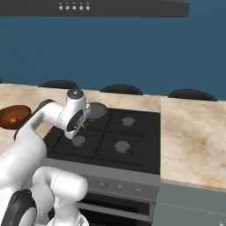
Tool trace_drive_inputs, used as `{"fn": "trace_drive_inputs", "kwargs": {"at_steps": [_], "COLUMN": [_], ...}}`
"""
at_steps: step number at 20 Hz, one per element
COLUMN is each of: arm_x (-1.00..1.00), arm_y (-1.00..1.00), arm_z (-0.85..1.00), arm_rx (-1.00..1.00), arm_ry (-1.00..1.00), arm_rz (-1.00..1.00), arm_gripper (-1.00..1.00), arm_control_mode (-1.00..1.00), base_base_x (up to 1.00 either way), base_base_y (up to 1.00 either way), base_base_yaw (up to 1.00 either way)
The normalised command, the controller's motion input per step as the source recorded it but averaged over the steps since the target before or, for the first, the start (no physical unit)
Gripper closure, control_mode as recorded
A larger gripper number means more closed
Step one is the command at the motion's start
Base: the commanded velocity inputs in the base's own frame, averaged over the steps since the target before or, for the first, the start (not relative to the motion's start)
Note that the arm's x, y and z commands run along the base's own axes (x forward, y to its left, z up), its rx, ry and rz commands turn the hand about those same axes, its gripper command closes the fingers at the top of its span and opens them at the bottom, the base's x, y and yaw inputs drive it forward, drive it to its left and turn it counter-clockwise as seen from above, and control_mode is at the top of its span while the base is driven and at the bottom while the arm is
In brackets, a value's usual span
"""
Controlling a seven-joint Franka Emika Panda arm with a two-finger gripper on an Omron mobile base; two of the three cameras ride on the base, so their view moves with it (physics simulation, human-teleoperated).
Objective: Place the fish on the plate and place the tomato on the same plate.
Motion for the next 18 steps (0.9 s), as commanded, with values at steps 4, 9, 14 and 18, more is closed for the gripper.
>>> {"fn": "trace_drive_inputs", "kwargs": {"at_steps": [4,9,14,18], "arm_x": [-0.24,-0.12,0.00,0.00], "arm_y": [-0.10,-0.02,0.00,0.00], "arm_z": [0.11,0.05,0.00,0.00], "arm_rx": [0.00,0.00,0.00,0.00], "arm_ry": [0.00,-0.01,0.00,0.00], "arm_rz": [0.00,0.00,0.00,0.00], "arm_gripper": [1.00,1.00,1.00,1.00], "arm_control_mode": [-1.00,1.00,1.00,1.00], "base_base_x": [0.00,-0.28,-0.53,-0.09], "base_base_y": [0.00,0.00,0.00,0.00], "base_base_yaw": [0.00,0.00,0.00,0.00]}}
